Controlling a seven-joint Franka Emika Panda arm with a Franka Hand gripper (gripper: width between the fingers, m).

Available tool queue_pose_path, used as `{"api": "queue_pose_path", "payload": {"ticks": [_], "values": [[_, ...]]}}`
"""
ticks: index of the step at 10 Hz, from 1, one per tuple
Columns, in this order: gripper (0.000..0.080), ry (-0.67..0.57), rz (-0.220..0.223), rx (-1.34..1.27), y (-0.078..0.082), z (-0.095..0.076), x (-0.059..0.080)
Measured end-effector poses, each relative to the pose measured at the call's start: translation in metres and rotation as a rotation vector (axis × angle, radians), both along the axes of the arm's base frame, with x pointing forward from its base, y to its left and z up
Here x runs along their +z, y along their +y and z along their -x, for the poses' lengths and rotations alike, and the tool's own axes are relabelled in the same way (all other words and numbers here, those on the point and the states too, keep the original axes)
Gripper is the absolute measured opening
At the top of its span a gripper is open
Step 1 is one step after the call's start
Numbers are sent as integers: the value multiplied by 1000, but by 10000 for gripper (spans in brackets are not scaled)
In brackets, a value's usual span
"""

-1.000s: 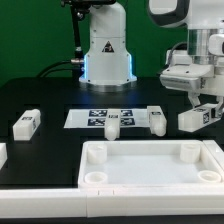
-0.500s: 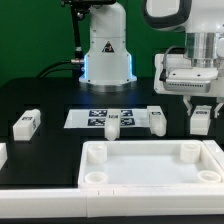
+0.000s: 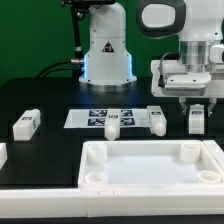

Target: Assemble desk

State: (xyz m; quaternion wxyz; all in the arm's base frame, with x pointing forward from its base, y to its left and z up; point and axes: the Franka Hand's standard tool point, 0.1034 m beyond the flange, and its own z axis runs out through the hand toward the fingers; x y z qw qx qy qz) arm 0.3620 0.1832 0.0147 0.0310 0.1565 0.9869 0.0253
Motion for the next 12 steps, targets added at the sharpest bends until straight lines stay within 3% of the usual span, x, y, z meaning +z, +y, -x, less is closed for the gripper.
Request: {"api": "queue_pose_path", "payload": {"ticks": [3, 4, 5, 6, 8, 10, 11, 12], "values": [[284, -7, 0, -12, -5, -5, 3], [511, -9, 0, -14, -5, -6, 3], [511, -10, -1, -23, -6, -7, 4], [623, -13, -3, -42, -6, -9, 5], [642, -49, 1, -214, -6, -23, 26], [648, -83, 0, -414, -10, -47, 44], [649, -108, -18, -520, -8, -68, 54], [649, -114, -58, -722, 2, -76, 55]]}}
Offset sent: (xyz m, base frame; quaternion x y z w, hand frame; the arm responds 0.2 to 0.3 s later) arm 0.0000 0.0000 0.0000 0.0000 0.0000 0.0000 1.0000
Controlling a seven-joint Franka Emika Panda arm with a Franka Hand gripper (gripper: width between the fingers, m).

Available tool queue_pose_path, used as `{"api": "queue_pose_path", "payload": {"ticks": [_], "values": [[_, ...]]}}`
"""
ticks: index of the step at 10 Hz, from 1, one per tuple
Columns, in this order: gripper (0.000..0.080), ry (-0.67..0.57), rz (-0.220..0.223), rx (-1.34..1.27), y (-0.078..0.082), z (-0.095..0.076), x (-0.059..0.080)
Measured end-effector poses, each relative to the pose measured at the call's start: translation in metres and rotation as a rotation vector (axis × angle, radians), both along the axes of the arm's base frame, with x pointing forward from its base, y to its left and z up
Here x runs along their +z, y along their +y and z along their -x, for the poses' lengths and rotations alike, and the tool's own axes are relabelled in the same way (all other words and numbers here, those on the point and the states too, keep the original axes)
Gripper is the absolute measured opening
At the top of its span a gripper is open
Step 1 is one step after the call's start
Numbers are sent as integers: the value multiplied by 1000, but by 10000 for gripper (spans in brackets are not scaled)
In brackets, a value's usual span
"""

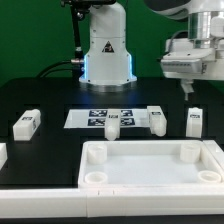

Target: Assemble desk

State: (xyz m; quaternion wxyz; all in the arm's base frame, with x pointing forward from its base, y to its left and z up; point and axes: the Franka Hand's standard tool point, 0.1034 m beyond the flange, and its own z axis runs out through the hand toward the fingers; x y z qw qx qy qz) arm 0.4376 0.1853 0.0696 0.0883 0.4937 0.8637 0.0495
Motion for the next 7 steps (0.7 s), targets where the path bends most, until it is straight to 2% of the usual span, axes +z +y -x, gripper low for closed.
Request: {"api": "queue_pose_path", "payload": {"ticks": [1, 2, 4, 6, 7], "values": [[649, 11, -34, -162, 14, 9, -9], [649, 18, -39, -195, 16, 11, -11], [649, 24, -65, -314, 16, 10, -10], [649, 26, -119, -569, 16, 6, -9], [649, 29, -140, -695, 9, 2, -8]]}}
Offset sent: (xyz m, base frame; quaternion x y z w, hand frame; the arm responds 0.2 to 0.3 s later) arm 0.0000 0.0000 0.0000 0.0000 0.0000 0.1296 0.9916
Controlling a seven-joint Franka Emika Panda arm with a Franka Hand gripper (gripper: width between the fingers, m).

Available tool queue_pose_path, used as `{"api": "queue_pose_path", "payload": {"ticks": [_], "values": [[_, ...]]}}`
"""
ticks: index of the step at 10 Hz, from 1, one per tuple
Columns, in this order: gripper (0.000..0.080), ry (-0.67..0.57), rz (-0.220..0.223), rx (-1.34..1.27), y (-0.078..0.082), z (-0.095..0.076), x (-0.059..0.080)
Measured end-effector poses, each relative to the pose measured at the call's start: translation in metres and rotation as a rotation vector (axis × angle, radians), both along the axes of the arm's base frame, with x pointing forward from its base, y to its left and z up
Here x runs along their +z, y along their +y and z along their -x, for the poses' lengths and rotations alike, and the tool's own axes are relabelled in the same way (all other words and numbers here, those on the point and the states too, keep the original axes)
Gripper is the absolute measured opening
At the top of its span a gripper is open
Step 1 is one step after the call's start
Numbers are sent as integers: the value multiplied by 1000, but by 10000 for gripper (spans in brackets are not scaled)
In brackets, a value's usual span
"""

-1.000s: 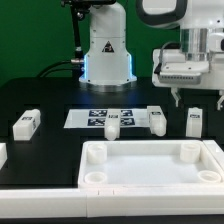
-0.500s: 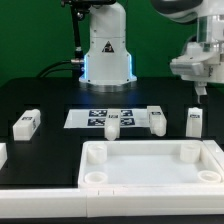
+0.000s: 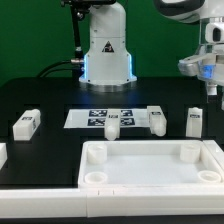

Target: Assemble desk

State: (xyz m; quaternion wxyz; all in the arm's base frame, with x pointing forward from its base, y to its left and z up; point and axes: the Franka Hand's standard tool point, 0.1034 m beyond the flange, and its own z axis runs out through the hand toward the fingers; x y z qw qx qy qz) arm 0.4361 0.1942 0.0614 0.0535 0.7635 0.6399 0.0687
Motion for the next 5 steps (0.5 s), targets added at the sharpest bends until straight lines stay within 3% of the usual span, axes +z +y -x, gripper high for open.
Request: {"api": "queue_pose_path", "payload": {"ticks": [1, 2, 5], "values": [[649, 22, -28, -227, -6, -1, -2], [649, 72, -9, -426, -8, 4, -6], [649, 80, -49, -619, -4, 4, -6]]}}
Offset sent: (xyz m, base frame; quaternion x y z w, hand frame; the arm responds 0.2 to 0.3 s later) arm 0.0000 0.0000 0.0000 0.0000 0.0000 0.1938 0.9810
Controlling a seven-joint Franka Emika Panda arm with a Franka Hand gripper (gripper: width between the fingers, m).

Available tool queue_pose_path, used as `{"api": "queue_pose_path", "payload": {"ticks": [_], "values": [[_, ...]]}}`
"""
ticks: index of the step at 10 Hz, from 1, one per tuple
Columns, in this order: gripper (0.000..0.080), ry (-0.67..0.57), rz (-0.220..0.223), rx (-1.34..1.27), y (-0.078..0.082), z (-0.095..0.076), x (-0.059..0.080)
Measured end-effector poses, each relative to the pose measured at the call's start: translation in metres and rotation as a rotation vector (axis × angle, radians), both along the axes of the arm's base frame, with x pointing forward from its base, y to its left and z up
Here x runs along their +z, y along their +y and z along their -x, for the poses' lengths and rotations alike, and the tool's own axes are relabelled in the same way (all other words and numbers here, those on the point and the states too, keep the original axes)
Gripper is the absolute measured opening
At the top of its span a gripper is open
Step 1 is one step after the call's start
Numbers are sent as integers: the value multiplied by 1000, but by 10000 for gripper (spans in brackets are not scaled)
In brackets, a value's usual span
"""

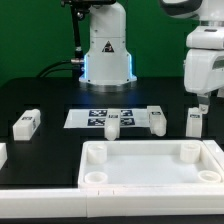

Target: Assemble desk

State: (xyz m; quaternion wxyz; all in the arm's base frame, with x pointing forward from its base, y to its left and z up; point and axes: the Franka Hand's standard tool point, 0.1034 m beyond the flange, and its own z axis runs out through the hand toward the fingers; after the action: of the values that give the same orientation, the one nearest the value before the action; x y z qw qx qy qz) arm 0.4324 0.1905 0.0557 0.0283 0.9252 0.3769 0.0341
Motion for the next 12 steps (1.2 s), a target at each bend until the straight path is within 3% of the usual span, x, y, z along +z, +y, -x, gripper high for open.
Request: {"api": "queue_pose_path", "payload": {"ticks": [3, 5, 6, 12], "values": [[649, 51, -2, -370, -17, -2, -7], [649, 61, -31, -678, -16, -1, -8], [649, 65, -58, -761, -24, -9, -4], [649, 144, -117, -1226, -24, -6, -8]]}}
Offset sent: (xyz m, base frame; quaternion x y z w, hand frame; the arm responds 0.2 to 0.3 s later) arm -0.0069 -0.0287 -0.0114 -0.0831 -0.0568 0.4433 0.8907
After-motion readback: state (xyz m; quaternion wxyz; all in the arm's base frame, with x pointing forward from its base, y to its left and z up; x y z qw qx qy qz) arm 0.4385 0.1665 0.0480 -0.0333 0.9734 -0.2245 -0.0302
